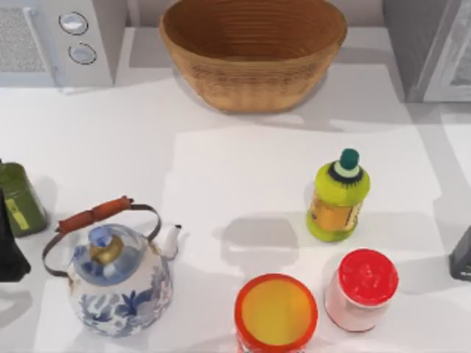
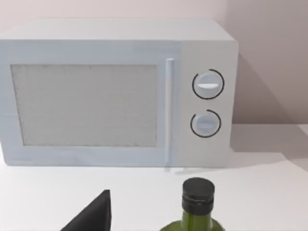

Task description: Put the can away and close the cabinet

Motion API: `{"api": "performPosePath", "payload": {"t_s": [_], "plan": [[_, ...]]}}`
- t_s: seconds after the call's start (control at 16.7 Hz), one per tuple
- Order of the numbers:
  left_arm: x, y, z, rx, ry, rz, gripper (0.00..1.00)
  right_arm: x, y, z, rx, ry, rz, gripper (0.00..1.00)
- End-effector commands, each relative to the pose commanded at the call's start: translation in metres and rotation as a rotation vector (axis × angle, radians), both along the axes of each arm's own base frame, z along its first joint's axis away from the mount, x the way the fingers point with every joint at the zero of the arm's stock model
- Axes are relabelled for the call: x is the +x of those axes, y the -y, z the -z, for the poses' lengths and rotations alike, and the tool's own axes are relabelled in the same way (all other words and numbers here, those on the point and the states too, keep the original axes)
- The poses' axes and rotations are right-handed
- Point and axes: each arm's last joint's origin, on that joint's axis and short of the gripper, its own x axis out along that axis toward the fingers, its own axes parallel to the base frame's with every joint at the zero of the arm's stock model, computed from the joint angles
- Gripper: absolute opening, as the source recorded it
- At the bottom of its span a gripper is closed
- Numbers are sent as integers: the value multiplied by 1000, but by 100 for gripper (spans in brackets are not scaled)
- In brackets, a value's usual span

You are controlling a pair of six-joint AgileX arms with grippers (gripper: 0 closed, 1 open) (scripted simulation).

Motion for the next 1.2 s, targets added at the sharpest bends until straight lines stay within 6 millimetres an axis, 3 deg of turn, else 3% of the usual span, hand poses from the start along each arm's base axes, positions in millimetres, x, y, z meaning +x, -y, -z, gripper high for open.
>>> {"api": "performPosePath", "payload": {"t_s": [0.12,0.9,1.2], "plan": [[0,0,0,0,0,0,100,0,0,0,0,0,0,0],[0,0,0,0,0,0,100,0,0,0,0,0,0,98],[0,0,0,0,0,0,100,0,0,0,0,0,0,100]]}}
